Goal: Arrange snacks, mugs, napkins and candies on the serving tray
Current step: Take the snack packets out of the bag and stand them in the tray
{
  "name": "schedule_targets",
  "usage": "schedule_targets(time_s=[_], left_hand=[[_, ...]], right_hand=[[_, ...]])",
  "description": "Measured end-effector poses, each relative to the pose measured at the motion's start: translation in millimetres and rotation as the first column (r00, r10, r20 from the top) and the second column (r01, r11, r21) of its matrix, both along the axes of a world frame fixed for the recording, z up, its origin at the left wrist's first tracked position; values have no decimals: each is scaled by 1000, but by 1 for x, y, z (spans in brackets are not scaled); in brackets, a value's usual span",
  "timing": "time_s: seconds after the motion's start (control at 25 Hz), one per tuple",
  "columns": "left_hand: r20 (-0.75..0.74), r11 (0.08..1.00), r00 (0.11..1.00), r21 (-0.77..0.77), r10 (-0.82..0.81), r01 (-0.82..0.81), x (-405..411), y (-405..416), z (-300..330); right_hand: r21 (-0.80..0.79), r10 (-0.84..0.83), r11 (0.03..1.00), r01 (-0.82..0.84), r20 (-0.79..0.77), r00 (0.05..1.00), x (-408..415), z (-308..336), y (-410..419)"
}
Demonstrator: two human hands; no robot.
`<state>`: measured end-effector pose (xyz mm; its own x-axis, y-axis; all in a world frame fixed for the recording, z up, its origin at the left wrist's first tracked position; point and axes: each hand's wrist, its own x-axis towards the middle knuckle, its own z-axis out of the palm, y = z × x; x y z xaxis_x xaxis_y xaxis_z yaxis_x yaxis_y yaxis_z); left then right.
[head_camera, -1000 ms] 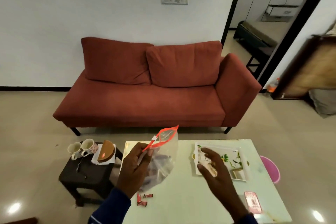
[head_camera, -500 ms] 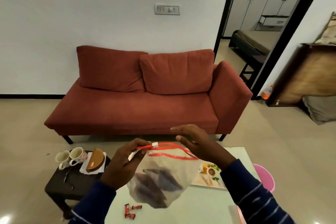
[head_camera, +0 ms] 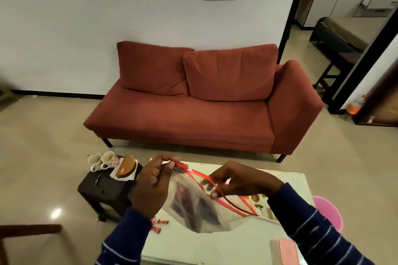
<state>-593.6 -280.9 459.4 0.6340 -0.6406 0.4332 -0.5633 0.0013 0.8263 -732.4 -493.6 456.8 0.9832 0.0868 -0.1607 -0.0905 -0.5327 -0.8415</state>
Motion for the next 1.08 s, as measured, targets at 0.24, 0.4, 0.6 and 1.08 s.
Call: schedule_targets(time_s=[0.24, 0.4, 0.6, 1.08], left_hand=[[-82, 996, 994, -39, 74, -77, 10, -4, 1], [-203, 986, 966, -19, 158, -165, 13, 3, 1], [-12, 976, 981, 107, 193, -191, -2, 10, 10], [111, 1000, 994, 19, 13, -15, 25, 3, 46]], right_hand=[[40, -342, 939, 341, 201, 918, 11, -10, 14], [29, -433, 894, 448, 318, 844, 24, 2, 28], [-20, -458, 856, 517, 437, 774, 32, 16, 35], [-200, -339, 852, 484, 495, 800, 24, 55, -7]])
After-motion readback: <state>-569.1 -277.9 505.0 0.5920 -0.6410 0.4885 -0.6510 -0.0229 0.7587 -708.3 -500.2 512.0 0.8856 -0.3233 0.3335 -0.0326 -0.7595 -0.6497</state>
